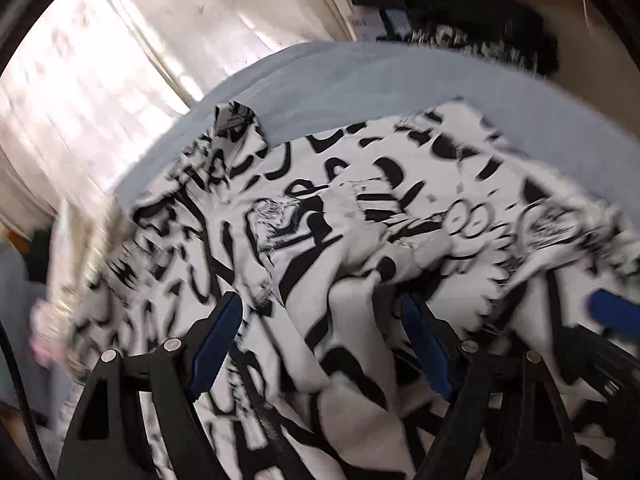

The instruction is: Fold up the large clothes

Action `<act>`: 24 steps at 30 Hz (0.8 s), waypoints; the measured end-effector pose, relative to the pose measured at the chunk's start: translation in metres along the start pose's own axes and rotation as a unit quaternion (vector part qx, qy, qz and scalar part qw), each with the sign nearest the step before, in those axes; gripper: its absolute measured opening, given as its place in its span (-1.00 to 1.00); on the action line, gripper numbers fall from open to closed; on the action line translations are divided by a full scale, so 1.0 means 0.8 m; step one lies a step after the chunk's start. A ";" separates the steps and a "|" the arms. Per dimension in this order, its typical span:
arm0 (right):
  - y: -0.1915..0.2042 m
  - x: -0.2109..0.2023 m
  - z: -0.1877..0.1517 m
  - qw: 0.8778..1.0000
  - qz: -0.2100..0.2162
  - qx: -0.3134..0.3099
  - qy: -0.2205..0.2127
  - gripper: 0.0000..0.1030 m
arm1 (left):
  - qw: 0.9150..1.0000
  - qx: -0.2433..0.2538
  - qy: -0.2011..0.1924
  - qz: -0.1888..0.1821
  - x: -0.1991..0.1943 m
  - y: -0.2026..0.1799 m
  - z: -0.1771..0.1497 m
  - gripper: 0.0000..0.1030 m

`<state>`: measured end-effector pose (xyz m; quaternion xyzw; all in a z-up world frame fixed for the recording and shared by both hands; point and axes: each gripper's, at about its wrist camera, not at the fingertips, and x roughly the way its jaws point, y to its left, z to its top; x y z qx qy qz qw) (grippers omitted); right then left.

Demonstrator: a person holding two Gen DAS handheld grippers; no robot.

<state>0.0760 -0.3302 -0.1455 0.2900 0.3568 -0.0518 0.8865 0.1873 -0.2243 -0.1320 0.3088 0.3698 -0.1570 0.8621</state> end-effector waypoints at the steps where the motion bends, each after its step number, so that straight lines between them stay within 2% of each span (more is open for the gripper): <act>1: -0.002 0.001 0.000 1.000 0.003 0.002 0.000 0.07 | 1.000 0.009 -0.002 0.017 0.003 -0.004 0.004 0.51; 3: -0.004 0.001 -0.002 1.000 0.006 0.002 -0.002 0.07 | 0.999 0.007 -0.015 0.036 0.002 -0.002 0.011 -0.05; 4: -0.005 0.001 -0.002 1.000 0.008 0.002 -0.002 0.07 | 1.000 -0.007 -0.014 0.027 0.001 0.007 0.015 -0.54; 5: -0.005 0.002 -0.004 1.000 0.009 0.001 -0.002 0.07 | 0.999 -0.041 -0.017 0.020 -0.001 0.022 0.018 -0.66; 6: -0.005 0.002 -0.005 1.000 0.010 0.001 -0.002 0.07 | 0.996 -0.080 -0.026 0.017 -0.004 0.037 0.017 -0.70; 7: -0.007 0.002 -0.007 1.000 0.011 0.001 -0.003 0.07 | 0.988 -0.146 -0.046 0.005 -0.012 0.065 0.012 -0.76; 8: -0.007 0.002 -0.007 1.000 0.012 0.002 -0.004 0.07 | 0.975 -0.210 -0.067 -0.015 -0.019 0.092 0.002 -0.76; 10: -0.008 0.002 -0.008 1.000 0.014 0.003 -0.006 0.07 | 0.938 -0.334 -0.078 -0.046 -0.020 0.146 -0.031 -0.72; 11: -0.009 0.001 -0.009 1.000 0.016 0.003 -0.006 0.07 | 0.921 -0.378 -0.064 -0.060 -0.013 0.166 -0.050 -0.48; 12: -0.009 0.001 -0.009 1.000 0.018 0.004 -0.007 0.07 | 0.905 -0.414 -0.047 -0.080 -0.003 0.181 -0.070 -0.32; 13: -0.009 0.001 -0.009 1.000 0.020 0.004 -0.006 0.07 | 0.892 -0.440 -0.028 -0.104 0.010 0.193 -0.090 -0.02; 14: -0.009 0.002 -0.009 1.000 0.021 0.004 -0.005 0.07 | 0.882 -0.456 -0.006 -0.120 0.022 0.201 -0.111 0.07; 15: -0.009 0.003 -0.009 1.000 0.021 0.003 -0.003 0.07 | 0.874 -0.468 0.014 -0.130 0.034 0.207 -0.129 0.07; 18: -0.006 0.004 -0.010 1.000 0.022 -0.003 0.000 0.07 | 0.864 -0.479 0.036 -0.150 0.050 0.218 -0.160 0.11; 20: -0.003 0.004 -0.008 1.000 0.021 -0.007 0.002 0.07 | 0.858 -0.483 0.041 -0.167 0.057 0.226 -0.171 0.23; 24: 0.015 -0.011 0.002 0.999 0.025 -0.025 0.002 0.07 | 0.858 -0.482 0.046 -0.172 0.069 0.240 -0.176 0.33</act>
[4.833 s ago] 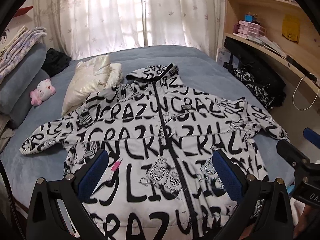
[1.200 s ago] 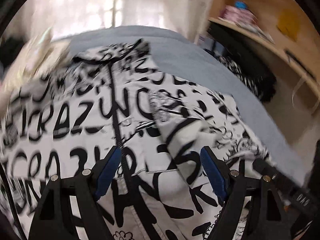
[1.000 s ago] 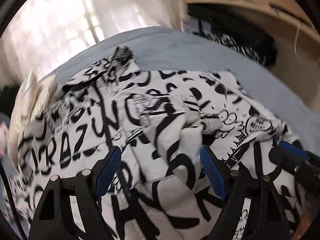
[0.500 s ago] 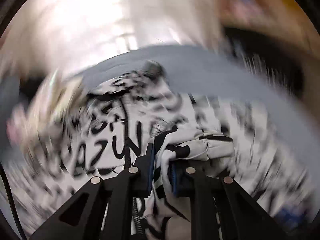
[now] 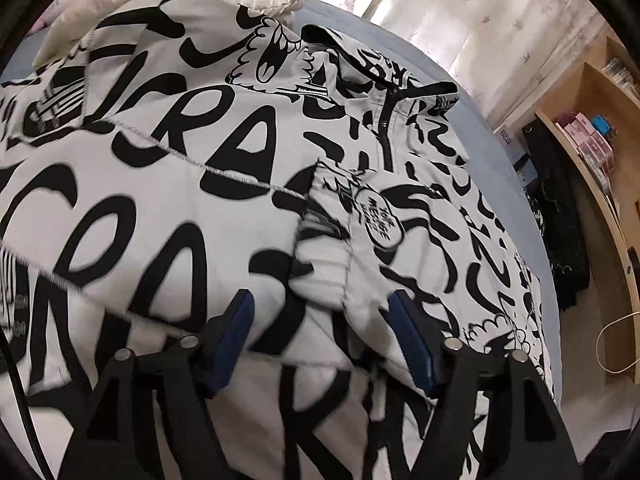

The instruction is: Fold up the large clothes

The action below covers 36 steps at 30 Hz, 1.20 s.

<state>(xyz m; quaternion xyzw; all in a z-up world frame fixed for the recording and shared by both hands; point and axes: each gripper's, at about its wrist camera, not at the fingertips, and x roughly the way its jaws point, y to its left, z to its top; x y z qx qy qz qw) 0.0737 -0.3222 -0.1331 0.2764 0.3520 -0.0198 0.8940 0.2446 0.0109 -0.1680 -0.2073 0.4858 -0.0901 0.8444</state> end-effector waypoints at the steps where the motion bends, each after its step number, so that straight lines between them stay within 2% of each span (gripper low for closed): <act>1: 0.008 -0.007 0.007 1.000 0.001 -0.013 -0.003 0.07 | 1.000 0.003 0.000 0.001 0.003 0.001 0.005 0.33; 4: 0.017 -0.021 0.042 0.999 -0.019 -0.030 -0.005 0.07 | 1.000 0.028 0.010 0.009 0.021 0.000 0.025 0.33; 8: -0.015 -0.014 0.108 1.000 -0.025 0.013 -0.004 0.07 | 0.997 0.080 0.016 0.018 0.044 -0.020 0.040 0.33; 11: -0.055 0.023 0.161 0.998 -0.050 0.033 0.008 0.07 | 0.992 0.117 0.031 0.016 0.062 -0.039 0.049 0.32; 15: -0.110 0.105 0.210 0.992 -0.052 0.080 0.078 0.01 | 0.988 0.143 0.042 0.044 0.076 -0.055 0.053 0.28; 16: -0.117 0.120 0.216 0.991 -0.060 0.082 0.087 -0.02 | 0.987 0.148 0.043 0.052 0.078 -0.058 0.053 0.23; 18: -0.126 0.146 0.220 0.989 -0.063 0.088 0.105 -0.08 | 0.984 0.159 0.043 0.063 0.080 -0.064 0.054 -0.01; 19: -0.129 0.156 0.220 0.987 -0.060 0.093 0.112 -0.17 | 0.983 0.163 0.042 0.067 0.080 -0.066 0.056 -0.21; 20: -0.133 0.169 0.220 0.986 -0.052 0.100 0.123 -0.36 | 0.983 0.166 0.041 0.071 0.079 -0.068 0.058 -0.37; 21: -0.132 0.175 0.219 0.986 -0.045 0.098 0.128 -0.56 | 0.983 0.167 0.038 0.069 0.076 -0.069 0.061 -0.42; 22: -0.128 0.181 0.221 0.986 -0.041 0.084 0.137 -0.96 | 0.983 0.170 0.029 0.070 0.070 -0.072 0.064 -0.49; 24: -0.112 0.172 0.224 0.989 -0.081 0.031 0.118 -0.96 | 0.981 0.181 -0.003 0.066 0.051 -0.080 0.070 -0.52; 26: -0.100 0.157 0.229 0.993 -0.094 -0.006 0.078 -0.97 | 0.978 0.199 -0.033 0.061 0.039 -0.087 0.070 -0.53; 27: -0.103 0.158 0.230 0.992 -0.098 -0.006 0.076 -0.97 | 0.974 0.212 -0.040 0.069 0.039 -0.091 0.067 -0.53; 28: -0.106 0.161 0.228 0.991 -0.104 -0.008 0.080 -0.97 | 0.971 0.223 -0.038 0.079 0.045 -0.092 0.063 -0.52; 30: -0.114 0.176 0.218 0.987 -0.121 -0.017 0.105 -0.96 | 0.967 0.234 -0.008 0.096 0.065 -0.090 0.054 -0.51; 31: -0.117 0.174 0.218 0.987 -0.117 -0.012 0.108 -0.95 | 0.968 0.232 0.006 0.098 0.072 -0.086 0.051 -0.46; 34: -0.123 0.157 0.221 0.987 -0.103 0.038 0.116 -0.89 | 0.973 0.212 0.005 0.091 0.069 -0.073 0.046 -0.27; 36: -0.122 0.121 0.217 0.988 -0.080 0.064 0.112 -0.80 | 0.977 0.198 0.012 0.082 0.064 -0.064 0.047 -0.16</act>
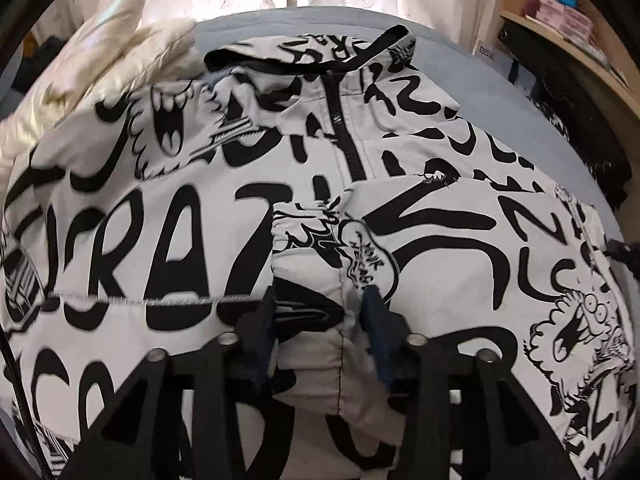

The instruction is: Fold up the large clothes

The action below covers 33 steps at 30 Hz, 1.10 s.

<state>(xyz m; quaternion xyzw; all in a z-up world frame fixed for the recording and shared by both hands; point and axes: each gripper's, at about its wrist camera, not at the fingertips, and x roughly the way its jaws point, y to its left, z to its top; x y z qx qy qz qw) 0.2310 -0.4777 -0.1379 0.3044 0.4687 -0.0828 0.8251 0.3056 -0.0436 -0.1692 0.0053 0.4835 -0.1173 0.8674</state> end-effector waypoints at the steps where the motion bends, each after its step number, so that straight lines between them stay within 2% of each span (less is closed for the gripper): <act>1: 0.000 -0.018 -0.010 1.000 0.011 0.001 -0.006 -0.66 | 1.000 -0.005 0.005 -0.007 -0.001 0.004 -0.001 -0.15; 2: 0.002 -0.031 -0.018 1.000 0.016 0.000 -0.010 -0.46 | 1.000 -0.007 0.007 -0.010 -0.003 0.007 -0.003 -0.13; 3: 0.002 -0.052 -0.036 1.000 0.019 -0.004 -0.018 -0.33 | 1.000 -0.007 0.006 -0.011 -0.006 0.008 -0.008 -0.12; 4: 0.001 -0.071 -0.057 1.000 0.015 -0.010 -0.026 -0.11 | 1.000 -0.003 0.004 -0.012 -0.010 0.010 -0.012 -0.11; 5: 0.003 -0.083 -0.074 0.999 0.012 -0.019 -0.031 0.00 | 1.000 0.000 0.003 -0.012 -0.013 0.010 -0.016 -0.11; 6: 0.004 -0.089 -0.088 0.999 0.009 -0.028 -0.032 0.01 | 1.000 0.003 0.003 -0.012 -0.013 0.009 -0.019 -0.11; 9: 0.005 -0.084 -0.122 0.999 -0.004 -0.041 0.000 0.01 | 1.000 -0.002 0.002 -0.013 -0.016 0.008 -0.024 -0.11; 13: -0.004 -0.045 -0.138 0.999 0.016 -0.015 0.042 0.00 | 1.000 -0.022 0.009 -0.016 -0.018 0.004 -0.027 -0.11; 15: 0.006 -0.039 -0.145 0.998 -0.004 -0.045 0.040 -0.37 | 1.000 -0.014 0.009 -0.009 -0.023 -0.002 -0.028 -0.14; 16: 0.014 -0.044 -0.148 0.997 -0.029 -0.065 0.032 -0.48 | 1.000 -0.007 0.005 -0.012 -0.029 -0.006 -0.028 -0.18; 18: 0.025 -0.058 -0.152 0.995 -0.047 -0.093 0.005 -0.55 | 1.000 0.005 -0.006 -0.015 -0.041 -0.010 -0.032 -0.18; 19: 0.025 -0.061 -0.154 0.993 -0.054 -0.100 -0.007 -0.56 | 1.000 0.015 -0.007 -0.014 -0.043 -0.013 -0.035 -0.18; 21: 0.020 -0.047 -0.157 0.992 -0.070 -0.103 0.003 -0.55 | 1.000 0.026 0.009 -0.003 -0.036 -0.013 -0.044 -0.16; 23: 0.017 -0.031 -0.160 0.991 -0.081 -0.101 0.020 -0.47 | 1.000 0.022 0.018 -0.003 -0.032 -0.007 -0.048 -0.14; 26: 0.021 -0.050 -0.158 0.993 -0.080 -0.086 0.013 -0.28 | 1.000 0.015 0.017 -0.006 -0.047 0.001 -0.043 -0.06; 27: 0.025 -0.060 -0.158 0.993 -0.078 -0.084 0.006 -0.27 | 1.000 0.018 0.014 -0.005 -0.055 0.003 -0.040 -0.01; 28: 0.030 -0.074 -0.158 0.993 -0.082 -0.088 -0.008 -0.27 | 1.000 0.024 0.007 -0.002 -0.064 0.003 -0.039 0.13; 29: 0.036 -0.088 -0.159 0.992 -0.085 -0.095 -0.022 -0.27 | 0.999 0.033 -0.004 0.002 -0.075 0.003 -0.038 0.30; 31: 0.050 -0.109 -0.161 0.990 -0.075 -0.109 -0.042 -0.26 | 0.998 0.051 -0.034 0.014 -0.097 0.002 -0.039 0.46; 33: 0.066 -0.120 -0.163 0.990 -0.055 -0.119 -0.048 -0.26 | 0.997 0.062 -0.052 0.017 -0.112 0.000 -0.039 0.46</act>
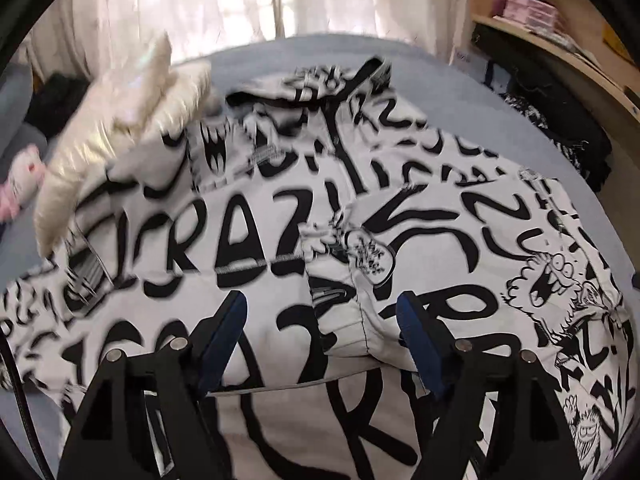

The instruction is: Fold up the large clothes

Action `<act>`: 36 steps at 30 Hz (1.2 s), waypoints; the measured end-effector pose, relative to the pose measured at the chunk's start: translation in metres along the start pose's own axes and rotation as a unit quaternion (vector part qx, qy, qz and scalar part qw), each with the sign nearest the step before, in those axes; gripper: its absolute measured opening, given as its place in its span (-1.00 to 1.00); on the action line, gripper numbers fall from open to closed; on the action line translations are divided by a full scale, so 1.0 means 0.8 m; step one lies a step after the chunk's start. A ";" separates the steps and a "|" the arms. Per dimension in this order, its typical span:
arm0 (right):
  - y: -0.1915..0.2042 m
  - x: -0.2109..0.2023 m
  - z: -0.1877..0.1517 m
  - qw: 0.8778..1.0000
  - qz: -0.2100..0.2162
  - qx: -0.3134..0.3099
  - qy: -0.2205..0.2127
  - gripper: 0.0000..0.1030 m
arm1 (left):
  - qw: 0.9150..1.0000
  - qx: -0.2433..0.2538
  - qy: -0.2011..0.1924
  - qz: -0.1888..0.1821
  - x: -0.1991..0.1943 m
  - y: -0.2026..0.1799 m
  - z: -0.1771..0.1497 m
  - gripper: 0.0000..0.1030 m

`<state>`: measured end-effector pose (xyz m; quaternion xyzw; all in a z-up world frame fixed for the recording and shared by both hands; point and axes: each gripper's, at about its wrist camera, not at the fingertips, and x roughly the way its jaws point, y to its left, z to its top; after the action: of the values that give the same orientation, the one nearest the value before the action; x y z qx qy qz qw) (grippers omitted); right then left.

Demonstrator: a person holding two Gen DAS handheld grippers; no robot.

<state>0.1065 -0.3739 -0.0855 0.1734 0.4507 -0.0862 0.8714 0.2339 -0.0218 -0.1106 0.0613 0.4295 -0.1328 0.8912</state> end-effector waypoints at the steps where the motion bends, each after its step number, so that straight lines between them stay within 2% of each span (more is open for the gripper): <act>1: 0.012 -0.005 0.001 1.000 0.014 -0.009 -0.004 -0.26 | 1.000 -0.002 -0.004 0.000 -0.005 -0.001 0.001 0.46; 3: 0.037 -0.003 0.004 0.999 0.034 -0.024 -0.005 -0.26 | 1.000 -0.014 0.011 0.000 -0.004 -0.006 0.005 0.45; 5: 0.065 0.013 0.007 0.998 0.060 -0.036 0.007 -0.26 | 0.999 -0.025 0.032 -0.016 0.006 -0.017 0.006 0.10; 6: 0.080 0.027 0.008 0.997 0.071 -0.039 0.014 -0.26 | 0.999 -0.027 0.041 -0.021 0.013 -0.024 0.005 0.05; 10: 0.126 0.096 0.001 0.991 0.117 -0.028 0.054 -0.26 | 0.998 -0.043 0.043 -0.026 0.041 -0.057 0.000 0.02; 12: 0.136 0.126 -0.002 0.989 0.126 -0.023 0.070 -0.26 | 0.998 -0.046 0.042 -0.022 0.056 -0.071 -0.003 0.02; 14: 0.139 0.147 -0.004 0.990 0.117 -0.026 0.075 -0.26 | 0.998 -0.037 0.042 -0.011 0.070 -0.081 -0.005 0.02; 18: 0.115 0.166 0.003 0.995 0.078 -0.038 0.052 -0.34 | 0.999 -0.016 0.035 0.013 0.091 -0.087 -0.007 0.02; 20: 0.079 0.155 0.013 0.999 0.007 -0.038 0.014 -0.36 | 0.999 -0.023 0.032 0.010 0.093 -0.076 -0.003 0.01; 21: 0.055 0.149 0.018 1.000 -0.017 -0.026 -0.001 -0.36 | 0.999 -0.031 0.030 0.004 0.094 -0.069 -0.001 -0.02; 22: 0.039 0.145 0.021 1.000 -0.024 -0.015 -0.007 -0.50 | 0.999 -0.036 0.027 0.002 0.095 -0.063 0.001 -0.05; 23: 0.008 0.139 0.024 1.000 -0.020 0.010 -0.013 -0.65 | 0.999 -0.038 0.022 0.011 0.097 -0.057 0.004 -0.10; 24: -0.011 0.135 0.026 0.999 -0.015 0.028 -0.013 -0.96 | 0.999 -0.039 0.020 0.009 0.100 -0.052 0.006 -0.13; 25: -0.026 0.132 0.027 0.999 -0.001 0.043 -0.012 -1.00 | 0.999 -0.040 0.020 0.005 0.103 -0.051 0.008 -0.14; 27: -0.037 0.129 0.026 0.998 0.021 0.062 -0.012 -1.00 | 0.999 -0.038 0.020 0.009 0.109 -0.052 0.011 -0.14; 31: -0.018 0.130 0.022 0.999 -0.010 0.031 -0.018 -0.94 | 0.999 -0.021 0.012 0.036 0.119 -0.061 0.017 -0.13; 36: -0.005 0.138 0.026 0.999 -0.024 0.024 -0.019 -0.93 | 0.999 -0.025 0.011 0.033 0.121 -0.060 0.021 -0.14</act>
<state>0.1850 -0.3846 -0.1648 0.1823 0.4362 -0.1211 0.8729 0.2903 -0.0895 -0.1757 0.0552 0.4401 -0.0917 0.8915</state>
